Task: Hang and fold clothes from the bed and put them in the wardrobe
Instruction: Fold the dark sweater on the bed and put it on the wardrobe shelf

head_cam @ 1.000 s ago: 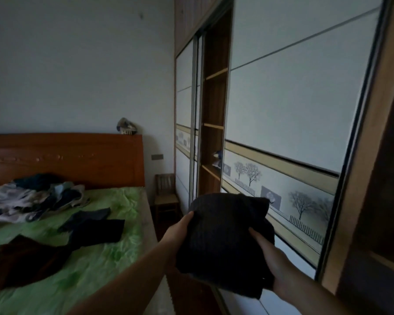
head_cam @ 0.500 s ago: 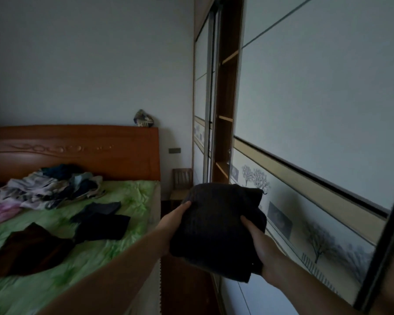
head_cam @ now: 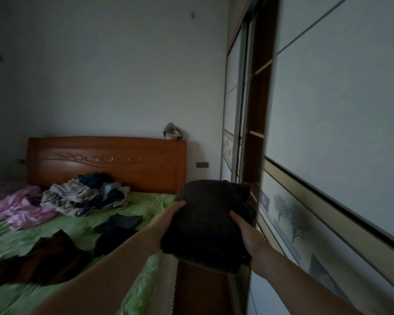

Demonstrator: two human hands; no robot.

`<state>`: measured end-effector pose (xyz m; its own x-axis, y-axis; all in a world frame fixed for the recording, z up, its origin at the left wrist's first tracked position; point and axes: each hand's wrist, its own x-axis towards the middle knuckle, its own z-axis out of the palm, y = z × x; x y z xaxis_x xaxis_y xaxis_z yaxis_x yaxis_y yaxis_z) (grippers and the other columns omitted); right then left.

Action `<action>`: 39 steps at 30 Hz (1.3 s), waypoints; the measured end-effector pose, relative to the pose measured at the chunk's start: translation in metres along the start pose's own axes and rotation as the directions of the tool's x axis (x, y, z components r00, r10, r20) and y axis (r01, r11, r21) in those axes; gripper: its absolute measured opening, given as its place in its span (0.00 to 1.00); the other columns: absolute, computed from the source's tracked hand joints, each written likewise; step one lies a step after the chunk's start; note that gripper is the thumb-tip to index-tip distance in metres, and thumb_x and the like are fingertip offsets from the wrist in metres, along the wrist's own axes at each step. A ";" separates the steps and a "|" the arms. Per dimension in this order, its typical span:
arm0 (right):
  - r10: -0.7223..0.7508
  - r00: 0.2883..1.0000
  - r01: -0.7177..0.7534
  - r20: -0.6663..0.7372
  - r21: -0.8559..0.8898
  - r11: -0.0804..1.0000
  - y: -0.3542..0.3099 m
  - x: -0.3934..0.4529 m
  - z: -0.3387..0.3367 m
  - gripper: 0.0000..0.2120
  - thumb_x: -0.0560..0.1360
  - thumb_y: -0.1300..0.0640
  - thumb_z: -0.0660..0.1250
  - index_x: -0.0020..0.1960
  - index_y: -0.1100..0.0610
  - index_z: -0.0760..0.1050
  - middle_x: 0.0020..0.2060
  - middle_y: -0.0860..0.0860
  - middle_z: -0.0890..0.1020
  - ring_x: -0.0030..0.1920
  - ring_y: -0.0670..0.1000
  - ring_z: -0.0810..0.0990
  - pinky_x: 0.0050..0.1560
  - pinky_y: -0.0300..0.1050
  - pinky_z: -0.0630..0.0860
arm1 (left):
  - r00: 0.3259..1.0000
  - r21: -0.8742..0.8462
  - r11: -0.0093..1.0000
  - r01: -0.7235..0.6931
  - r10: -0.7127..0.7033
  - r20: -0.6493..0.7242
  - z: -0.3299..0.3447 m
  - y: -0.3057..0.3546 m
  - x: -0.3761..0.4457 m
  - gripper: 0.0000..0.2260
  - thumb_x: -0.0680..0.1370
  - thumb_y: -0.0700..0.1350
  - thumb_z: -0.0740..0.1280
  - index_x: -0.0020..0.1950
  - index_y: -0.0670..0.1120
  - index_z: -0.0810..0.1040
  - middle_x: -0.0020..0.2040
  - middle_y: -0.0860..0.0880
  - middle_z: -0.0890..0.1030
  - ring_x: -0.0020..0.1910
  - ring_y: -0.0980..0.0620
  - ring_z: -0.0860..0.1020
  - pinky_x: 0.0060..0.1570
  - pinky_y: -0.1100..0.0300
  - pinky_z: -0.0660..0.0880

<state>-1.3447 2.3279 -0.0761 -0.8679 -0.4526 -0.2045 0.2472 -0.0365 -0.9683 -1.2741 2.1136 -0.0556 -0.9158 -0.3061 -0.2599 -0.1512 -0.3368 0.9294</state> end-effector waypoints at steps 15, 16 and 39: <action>-0.061 0.983 0.070 -0.171 0.050 0.996 -0.082 0.307 0.002 0.58 0.45 0.27 0.76 0.69 0.51 0.70 0.57 0.53 0.81 0.54 0.58 0.81 0.59 0.60 0.76 | 0.990 0.072 0.988 -0.133 0.136 -0.031 -0.006 0.108 0.339 0.42 0.52 0.65 0.79 0.62 0.50 0.75 0.57 0.43 0.80 0.52 0.39 0.81 0.54 0.41 0.78; -0.074 0.982 0.084 -0.175 0.050 0.995 -0.091 0.323 0.000 0.58 0.45 0.27 0.76 0.69 0.51 0.70 0.57 0.53 0.81 0.54 0.58 0.81 0.59 0.59 0.76 | 0.988 0.069 0.986 -0.150 0.152 -0.018 -0.001 0.118 0.351 0.38 0.56 0.64 0.79 0.61 0.50 0.75 0.56 0.43 0.79 0.52 0.39 0.80 0.54 0.42 0.78; -0.387 0.691 0.564 -0.610 0.120 0.817 -0.285 0.573 -0.069 0.33 0.72 0.42 0.70 0.73 0.47 0.64 0.64 0.47 0.74 0.57 0.54 0.76 0.61 0.50 0.73 | 0.729 -0.062 0.893 -0.446 0.403 0.553 0.164 0.315 0.669 0.25 0.67 0.49 0.74 0.62 0.41 0.76 0.57 0.38 0.81 0.54 0.40 0.81 0.52 0.51 0.77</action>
<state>-1.9424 2.1408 0.0731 -0.9585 0.2450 0.1457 -0.2353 -0.3919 -0.8894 -1.9956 1.9490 0.1065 -0.9346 0.1338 0.3297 0.2966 -0.2190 0.9296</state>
